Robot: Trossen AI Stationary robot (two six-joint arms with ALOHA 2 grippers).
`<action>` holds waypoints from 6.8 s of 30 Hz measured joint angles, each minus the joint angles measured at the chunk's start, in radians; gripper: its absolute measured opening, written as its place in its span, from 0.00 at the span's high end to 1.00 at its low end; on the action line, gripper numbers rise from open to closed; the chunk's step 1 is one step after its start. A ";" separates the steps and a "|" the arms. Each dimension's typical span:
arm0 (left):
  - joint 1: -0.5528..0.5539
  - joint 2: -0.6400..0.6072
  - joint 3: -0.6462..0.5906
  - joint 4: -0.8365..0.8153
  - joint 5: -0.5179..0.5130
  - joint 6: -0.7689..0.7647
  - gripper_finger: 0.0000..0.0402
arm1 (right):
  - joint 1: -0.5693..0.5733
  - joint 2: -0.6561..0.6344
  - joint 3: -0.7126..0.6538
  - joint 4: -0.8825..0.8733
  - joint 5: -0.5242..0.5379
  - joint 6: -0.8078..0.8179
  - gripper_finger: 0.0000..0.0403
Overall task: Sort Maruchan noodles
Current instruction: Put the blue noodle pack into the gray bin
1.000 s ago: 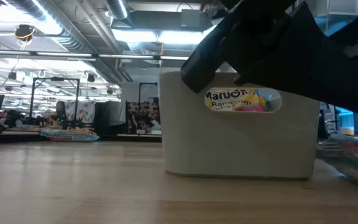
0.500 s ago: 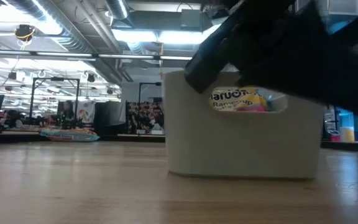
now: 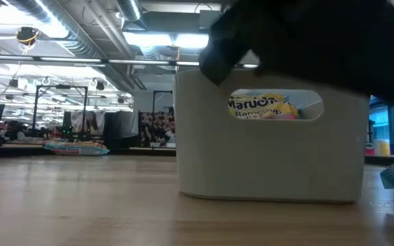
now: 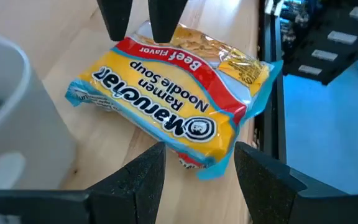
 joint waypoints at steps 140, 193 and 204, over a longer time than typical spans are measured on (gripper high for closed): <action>0.026 0.152 0.125 0.224 0.125 0.273 0.54 | -0.007 -0.010 -0.222 0.404 -0.252 -0.001 0.27; -0.103 -0.026 0.165 -0.245 -0.069 0.327 0.54 | -0.007 0.080 0.341 -0.221 -0.188 -0.391 0.72; -0.189 -0.114 0.165 -0.593 -0.063 0.184 0.54 | -0.108 0.079 0.636 -0.479 -0.027 -0.674 0.72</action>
